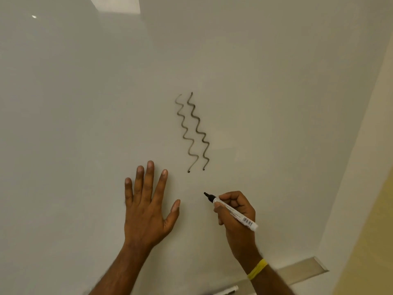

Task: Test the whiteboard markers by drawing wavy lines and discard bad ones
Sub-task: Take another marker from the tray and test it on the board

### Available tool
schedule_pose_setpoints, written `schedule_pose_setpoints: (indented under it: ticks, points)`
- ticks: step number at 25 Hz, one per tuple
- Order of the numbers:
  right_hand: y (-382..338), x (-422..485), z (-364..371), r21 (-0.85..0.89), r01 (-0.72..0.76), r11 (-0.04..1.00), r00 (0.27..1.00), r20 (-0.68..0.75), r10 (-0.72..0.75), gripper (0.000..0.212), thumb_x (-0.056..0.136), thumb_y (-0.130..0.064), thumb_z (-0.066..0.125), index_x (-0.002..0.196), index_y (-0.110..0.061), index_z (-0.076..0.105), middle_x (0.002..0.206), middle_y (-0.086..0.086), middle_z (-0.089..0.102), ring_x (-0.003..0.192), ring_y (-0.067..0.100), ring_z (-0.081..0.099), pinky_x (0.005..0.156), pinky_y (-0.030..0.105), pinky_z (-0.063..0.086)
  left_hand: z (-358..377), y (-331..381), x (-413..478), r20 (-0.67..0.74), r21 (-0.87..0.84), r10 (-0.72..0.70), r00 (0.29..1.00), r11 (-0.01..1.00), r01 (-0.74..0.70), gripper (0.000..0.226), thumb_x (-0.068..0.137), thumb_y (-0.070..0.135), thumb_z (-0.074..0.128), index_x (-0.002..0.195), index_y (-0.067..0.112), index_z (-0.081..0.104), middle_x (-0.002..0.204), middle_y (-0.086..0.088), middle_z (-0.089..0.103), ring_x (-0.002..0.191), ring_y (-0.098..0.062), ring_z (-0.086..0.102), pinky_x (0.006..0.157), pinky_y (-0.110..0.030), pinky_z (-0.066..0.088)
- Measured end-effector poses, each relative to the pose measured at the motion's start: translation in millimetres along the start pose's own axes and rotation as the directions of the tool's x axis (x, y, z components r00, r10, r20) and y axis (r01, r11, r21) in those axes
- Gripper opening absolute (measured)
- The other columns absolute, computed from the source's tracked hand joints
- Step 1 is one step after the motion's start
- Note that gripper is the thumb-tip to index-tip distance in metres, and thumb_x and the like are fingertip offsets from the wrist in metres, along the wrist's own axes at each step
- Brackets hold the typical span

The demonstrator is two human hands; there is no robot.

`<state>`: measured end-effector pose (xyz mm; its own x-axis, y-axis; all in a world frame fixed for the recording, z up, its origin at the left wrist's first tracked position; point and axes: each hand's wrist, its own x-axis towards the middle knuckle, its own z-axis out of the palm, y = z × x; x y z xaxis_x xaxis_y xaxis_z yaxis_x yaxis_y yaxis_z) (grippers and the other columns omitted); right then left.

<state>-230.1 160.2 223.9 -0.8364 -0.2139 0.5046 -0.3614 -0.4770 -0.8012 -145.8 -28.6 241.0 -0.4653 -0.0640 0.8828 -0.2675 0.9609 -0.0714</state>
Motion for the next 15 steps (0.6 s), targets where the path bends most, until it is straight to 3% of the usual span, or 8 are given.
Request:
schedule_pose_setpoints:
  ticks: [4,8,10,15]
  points:
    - [21,-30,-19,0.127,-0.219,0.967,0.976,0.019,0.218,0.024,0.068,-0.028,0.074,0.081,-0.008,0.068,0.065,0.012,0.060,0.051,0.016,0.048,0.046,0.023,0.039,12,19,-65,0.164,-0.059,0.001,0.986,0.998,0.009,0.078,0.090,0.053,0.045,0.153,0.013,0.023,0.163,-0.017,0.011,0.150,-0.035,0.009,0.120,-0.056,0.009]
    - [50,-61,-38,0.161,-0.385,0.909,0.917,-0.044,0.396,0.018,0.066,-0.023,0.074,0.078,-0.009,0.071,0.063,0.011,0.060,0.049,0.017,0.046,0.044,0.024,0.035,20,30,-124,0.329,-0.103,0.011,0.944,0.994,0.024,0.076,0.091,0.051,0.045,0.154,0.014,0.023,0.163,-0.017,0.011,0.151,-0.035,0.008,0.120,-0.057,0.010]
    - [62,-77,-48,0.183,-0.458,0.870,0.877,-0.066,0.476,0.005,0.073,-0.014,0.070,0.076,-0.010,0.071,0.063,0.009,0.060,0.049,0.016,0.046,0.045,0.024,0.035,24,31,-154,0.434,-0.108,0.039,0.900,0.994,0.009,0.075,0.093,0.052,0.042,0.154,0.014,0.021,0.163,-0.015,0.008,0.151,-0.033,0.007,0.120,-0.056,0.010]
    - [92,-115,-72,0.162,-0.632,0.758,0.747,-0.131,0.652,0.016,0.088,-0.001,0.061,0.078,-0.010,0.069,0.062,0.005,0.062,0.048,0.013,0.047,0.043,0.022,0.036,35,24,-237,0.695,-0.079,0.060,0.717,0.997,-0.007,0.076,0.093,0.056,0.034,0.156,0.017,0.015,0.165,-0.010,0.000,0.152,-0.029,0.000,0.121,-0.053,0.006]
